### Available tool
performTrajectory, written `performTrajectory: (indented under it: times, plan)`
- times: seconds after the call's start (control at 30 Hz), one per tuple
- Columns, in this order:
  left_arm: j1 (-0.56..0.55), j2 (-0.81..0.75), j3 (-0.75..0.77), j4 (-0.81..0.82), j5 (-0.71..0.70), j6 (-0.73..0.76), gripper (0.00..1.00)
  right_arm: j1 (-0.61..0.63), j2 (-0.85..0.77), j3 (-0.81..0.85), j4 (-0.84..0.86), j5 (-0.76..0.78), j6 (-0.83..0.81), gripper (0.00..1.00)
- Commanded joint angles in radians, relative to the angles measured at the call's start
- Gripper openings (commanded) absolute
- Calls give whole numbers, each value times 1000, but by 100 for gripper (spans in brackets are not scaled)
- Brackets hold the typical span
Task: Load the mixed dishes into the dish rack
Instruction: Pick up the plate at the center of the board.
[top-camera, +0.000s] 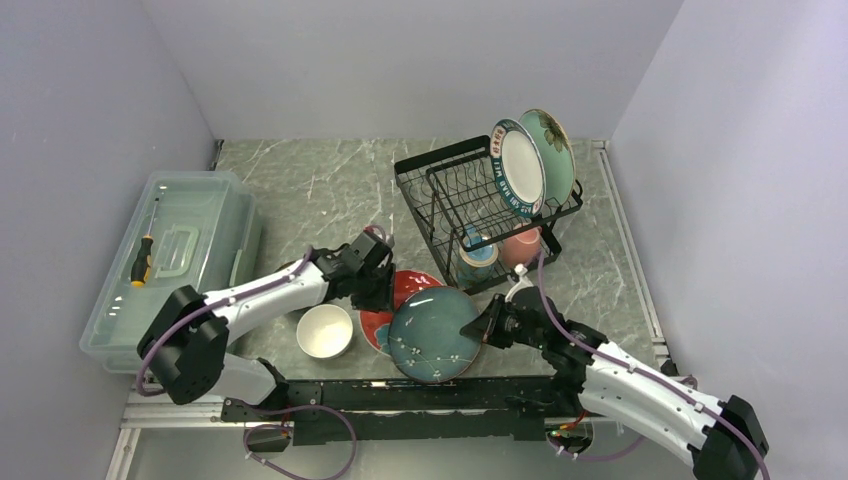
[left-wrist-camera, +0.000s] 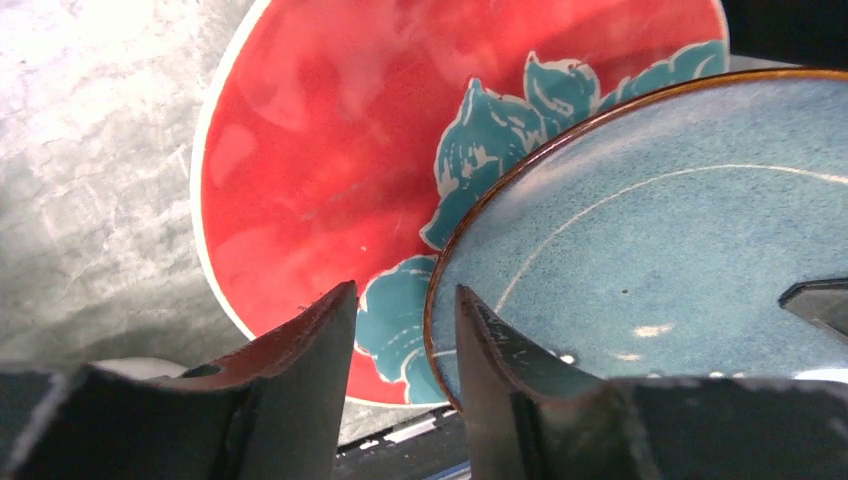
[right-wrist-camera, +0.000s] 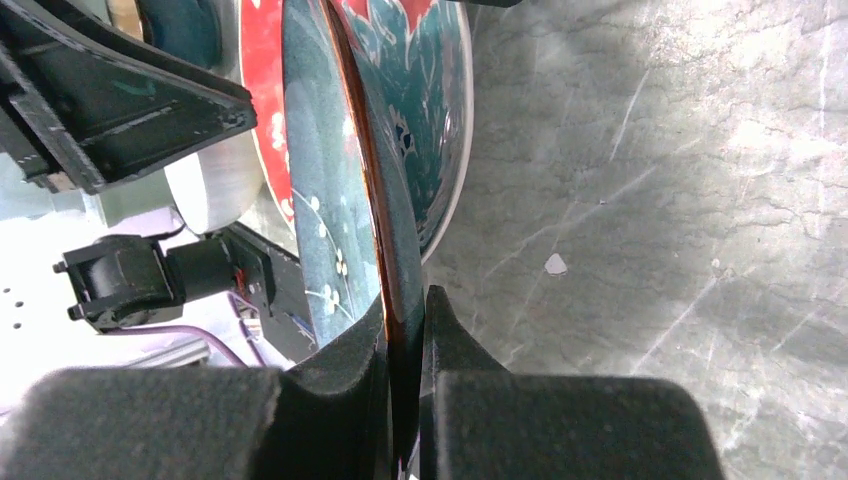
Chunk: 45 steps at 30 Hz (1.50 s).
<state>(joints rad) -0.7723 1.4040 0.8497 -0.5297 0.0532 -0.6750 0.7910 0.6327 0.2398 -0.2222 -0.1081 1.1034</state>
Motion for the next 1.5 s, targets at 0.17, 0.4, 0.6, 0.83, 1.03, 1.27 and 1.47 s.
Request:
performTrajectory:
  times: [0.17, 0.4, 0.6, 0.83, 1.03, 1.27, 1.47]
  plan:
    - [-3, -174, 155, -177, -116, 34, 63, 6, -6, 249, -122, -50, -197, 0]
    - [-2, -288, 254, -284, -194, 85, 82, 6, 1, 457, -320, -81, -397, 0]
    - [-2, -360, 260, -307, -236, 158, 92, 6, 1, 665, -449, -68, -546, 0]
    - [-2, -422, 256, -322, -239, 210, 100, 6, 105, 1008, -608, -10, -691, 0]
    - [-1, -457, 238, -338, -250, 244, 99, 6, 190, 1274, -673, 84, -766, 0]
    - [-2, -496, 219, -339, -249, 270, 99, 6, 295, 1527, -654, 250, -867, 0]
    - [-2, -521, 172, -323, -257, 285, 100, 6, 406, 1698, -631, 336, -983, 0]
